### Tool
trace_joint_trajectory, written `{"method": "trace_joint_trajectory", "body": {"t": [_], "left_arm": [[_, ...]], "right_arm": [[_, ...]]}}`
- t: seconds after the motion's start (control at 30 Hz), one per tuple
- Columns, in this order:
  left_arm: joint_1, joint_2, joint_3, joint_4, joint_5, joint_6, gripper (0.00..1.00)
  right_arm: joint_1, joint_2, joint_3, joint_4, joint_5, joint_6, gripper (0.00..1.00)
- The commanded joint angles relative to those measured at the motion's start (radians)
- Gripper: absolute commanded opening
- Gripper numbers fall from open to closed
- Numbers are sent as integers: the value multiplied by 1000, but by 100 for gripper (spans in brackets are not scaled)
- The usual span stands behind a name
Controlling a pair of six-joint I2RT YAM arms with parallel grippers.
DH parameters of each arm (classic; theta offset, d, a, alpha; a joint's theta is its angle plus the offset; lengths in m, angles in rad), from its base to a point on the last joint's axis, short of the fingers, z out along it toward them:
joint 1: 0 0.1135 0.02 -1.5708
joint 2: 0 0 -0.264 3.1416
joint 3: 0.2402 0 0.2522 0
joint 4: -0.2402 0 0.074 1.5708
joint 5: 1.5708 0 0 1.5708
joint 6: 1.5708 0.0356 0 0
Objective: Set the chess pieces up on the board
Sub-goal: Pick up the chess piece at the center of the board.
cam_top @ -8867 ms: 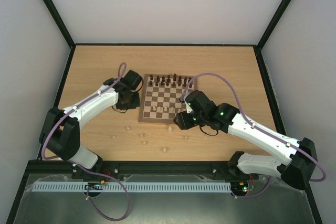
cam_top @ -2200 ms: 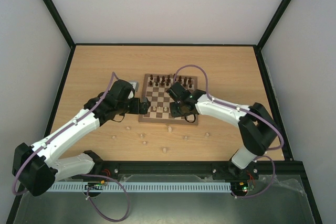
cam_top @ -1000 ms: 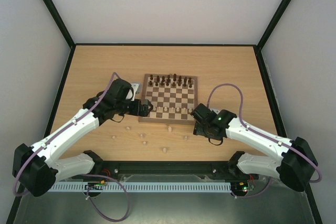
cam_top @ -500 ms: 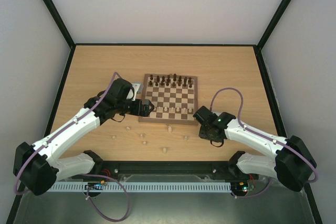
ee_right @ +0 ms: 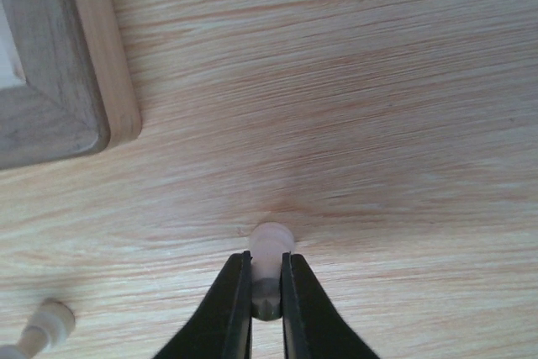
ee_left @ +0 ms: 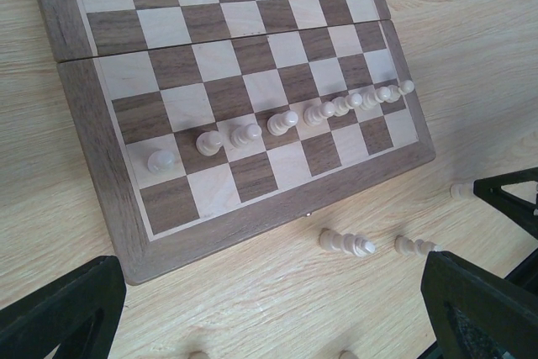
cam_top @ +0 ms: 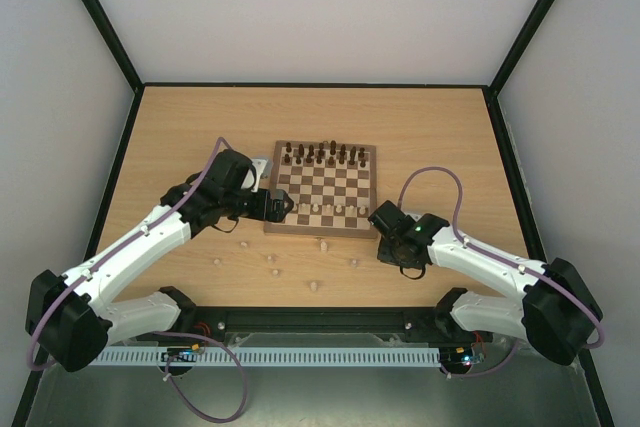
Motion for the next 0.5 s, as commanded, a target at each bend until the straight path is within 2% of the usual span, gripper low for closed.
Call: {"method": "trace_joint_trajectory", "body": {"t": [0.0,0.27,0.47], "left_arm": [[7,-1,-7,10,-6,3,99],[7,-5,-9,1,-24,-2,99],[7,-18,-12,-5,-47,-15,100]], "right_arm": [[-4,10,-13,-20,-19,-2,3],[-3,-7,110,-99,-13,-46,1],[12,74,269,-133,-19,-126,1]]}}
